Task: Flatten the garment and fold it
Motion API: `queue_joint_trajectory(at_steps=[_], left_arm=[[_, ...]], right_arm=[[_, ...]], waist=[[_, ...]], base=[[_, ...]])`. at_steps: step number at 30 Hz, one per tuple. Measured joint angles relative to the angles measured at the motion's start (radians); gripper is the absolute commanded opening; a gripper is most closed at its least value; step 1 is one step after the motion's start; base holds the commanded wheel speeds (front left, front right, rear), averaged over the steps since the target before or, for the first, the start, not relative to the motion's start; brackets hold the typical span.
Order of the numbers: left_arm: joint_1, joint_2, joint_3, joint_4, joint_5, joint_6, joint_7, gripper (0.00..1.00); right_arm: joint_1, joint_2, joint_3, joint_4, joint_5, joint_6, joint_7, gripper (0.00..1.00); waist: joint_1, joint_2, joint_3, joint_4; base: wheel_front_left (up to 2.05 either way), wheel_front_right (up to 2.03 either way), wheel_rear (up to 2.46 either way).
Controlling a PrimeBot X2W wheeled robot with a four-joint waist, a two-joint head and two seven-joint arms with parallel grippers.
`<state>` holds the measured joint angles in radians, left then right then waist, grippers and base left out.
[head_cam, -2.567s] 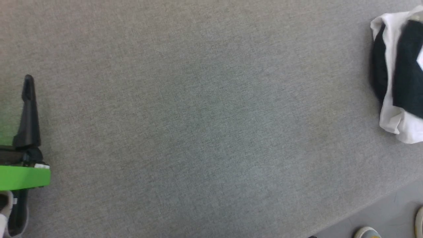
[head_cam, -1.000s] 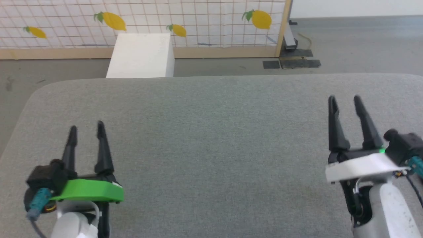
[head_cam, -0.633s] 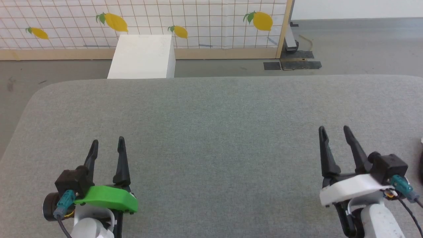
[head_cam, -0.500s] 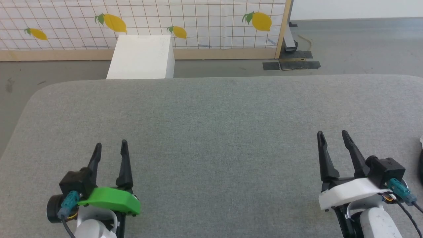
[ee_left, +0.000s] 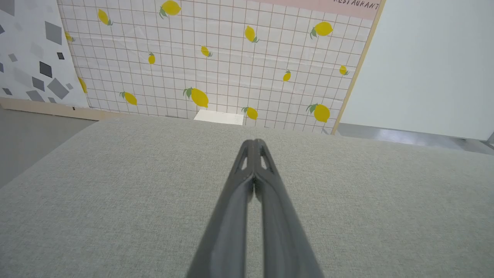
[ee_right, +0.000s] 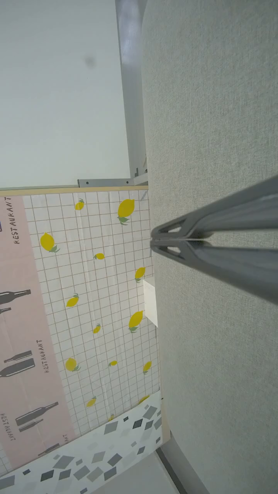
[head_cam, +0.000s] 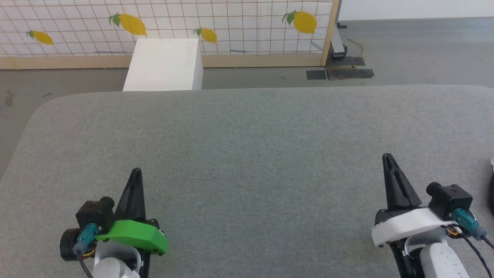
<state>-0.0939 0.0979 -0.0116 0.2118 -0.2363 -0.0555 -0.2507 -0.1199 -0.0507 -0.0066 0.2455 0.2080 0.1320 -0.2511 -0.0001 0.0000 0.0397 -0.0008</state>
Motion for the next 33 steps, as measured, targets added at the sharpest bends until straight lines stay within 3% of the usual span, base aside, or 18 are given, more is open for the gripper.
queue_joint_trajectory(at_steps=[33], left_arm=[[0.012,-0.008,0.001,-0.057,0.062,0.012,0.066,0.0]], right_arm=[[0.019,0.0,0.0,-0.066,-0.052,0.0,0.068,0.0]], waist=[[0.0,0.0,-0.011,0.0]], base=[[0.0,0.0,0.0]])
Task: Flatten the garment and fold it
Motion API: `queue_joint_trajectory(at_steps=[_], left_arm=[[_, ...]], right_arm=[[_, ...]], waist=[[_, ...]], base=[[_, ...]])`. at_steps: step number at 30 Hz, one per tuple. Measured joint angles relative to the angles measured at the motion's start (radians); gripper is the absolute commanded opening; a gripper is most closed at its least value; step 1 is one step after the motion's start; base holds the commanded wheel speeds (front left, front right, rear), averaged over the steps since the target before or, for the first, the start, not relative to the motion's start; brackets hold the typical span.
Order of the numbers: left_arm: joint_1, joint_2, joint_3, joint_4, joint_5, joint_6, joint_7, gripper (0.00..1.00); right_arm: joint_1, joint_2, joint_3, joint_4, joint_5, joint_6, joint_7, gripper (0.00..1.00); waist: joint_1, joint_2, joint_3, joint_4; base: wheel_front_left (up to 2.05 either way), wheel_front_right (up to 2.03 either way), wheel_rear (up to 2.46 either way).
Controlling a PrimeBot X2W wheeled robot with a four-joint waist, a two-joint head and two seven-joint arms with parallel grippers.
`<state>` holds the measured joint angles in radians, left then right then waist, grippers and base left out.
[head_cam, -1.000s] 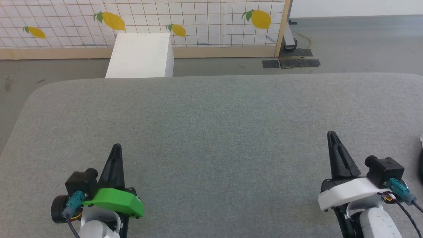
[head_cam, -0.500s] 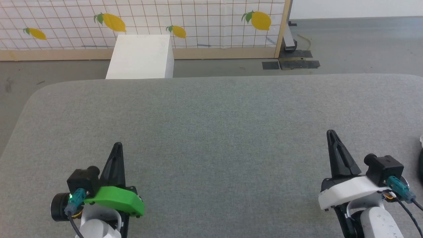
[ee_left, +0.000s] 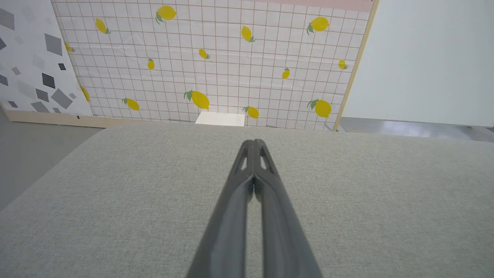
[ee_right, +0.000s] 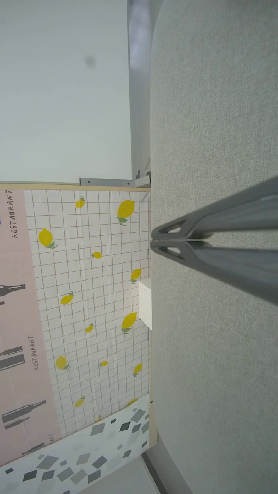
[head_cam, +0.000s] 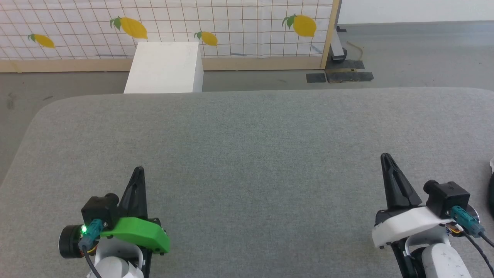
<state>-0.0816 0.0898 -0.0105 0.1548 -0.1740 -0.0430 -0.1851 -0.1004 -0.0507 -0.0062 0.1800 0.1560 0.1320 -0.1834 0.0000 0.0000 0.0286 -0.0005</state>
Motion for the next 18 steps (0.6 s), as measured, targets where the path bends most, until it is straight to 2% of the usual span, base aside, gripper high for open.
queue_joint_trajectory(at_steps=[18], left_arm=[[0.015,-0.006,0.001,-0.031,0.029,0.006,0.038,0.0]], right_arm=[[0.02,0.0,0.0,-0.035,-0.032,0.0,0.036,0.0]], waist=[[0.0,0.0,-0.006,0.0]], base=[[0.0,0.0,0.0]])
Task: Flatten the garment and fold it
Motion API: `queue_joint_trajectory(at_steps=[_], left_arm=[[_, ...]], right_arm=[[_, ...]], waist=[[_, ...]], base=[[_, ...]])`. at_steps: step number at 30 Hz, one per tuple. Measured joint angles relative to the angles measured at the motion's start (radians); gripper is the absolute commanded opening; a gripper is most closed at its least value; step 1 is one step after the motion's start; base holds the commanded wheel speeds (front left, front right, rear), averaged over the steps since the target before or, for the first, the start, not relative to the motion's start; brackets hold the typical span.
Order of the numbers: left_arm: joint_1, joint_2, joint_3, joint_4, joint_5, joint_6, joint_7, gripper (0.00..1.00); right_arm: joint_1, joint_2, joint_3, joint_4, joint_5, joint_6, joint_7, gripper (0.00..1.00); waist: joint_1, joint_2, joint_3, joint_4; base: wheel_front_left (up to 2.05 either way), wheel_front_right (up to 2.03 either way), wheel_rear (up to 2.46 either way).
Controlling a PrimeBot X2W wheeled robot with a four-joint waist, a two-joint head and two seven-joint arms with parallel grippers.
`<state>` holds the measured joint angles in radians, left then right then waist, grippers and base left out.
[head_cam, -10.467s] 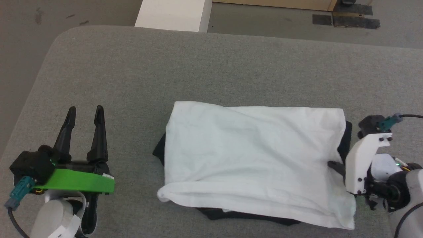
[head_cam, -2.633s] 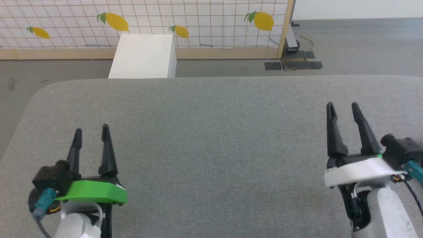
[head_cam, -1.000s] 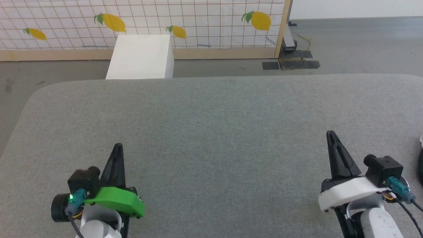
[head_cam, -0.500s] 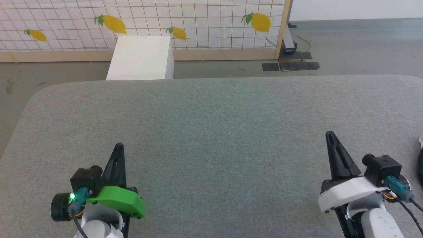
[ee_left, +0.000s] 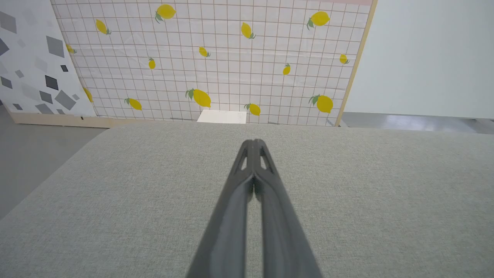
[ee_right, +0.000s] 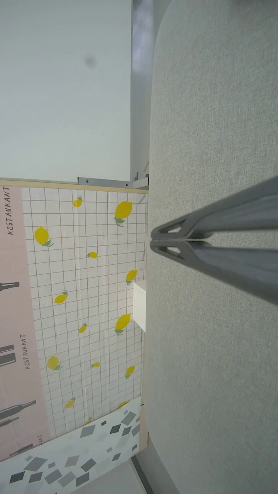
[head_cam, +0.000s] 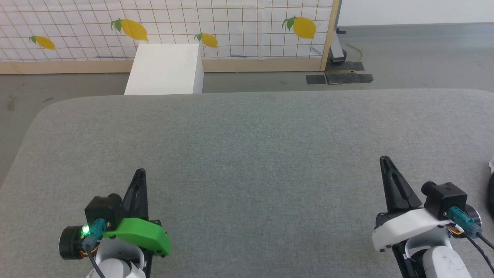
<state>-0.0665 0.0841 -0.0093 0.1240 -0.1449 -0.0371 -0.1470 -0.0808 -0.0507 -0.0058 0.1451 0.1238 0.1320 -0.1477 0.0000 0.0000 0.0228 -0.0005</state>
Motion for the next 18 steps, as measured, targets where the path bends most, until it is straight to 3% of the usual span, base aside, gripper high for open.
queue_joint_trajectory(at_steps=[18], left_arm=[[0.012,-0.011,0.001,-0.03,0.039,0.008,0.035,0.0]], right_arm=[[0.019,0.0,0.0,-0.035,-0.028,0.0,0.038,0.0]], waist=[[0.0,0.0,-0.006,0.0]], base=[[0.0,0.0,0.0]])
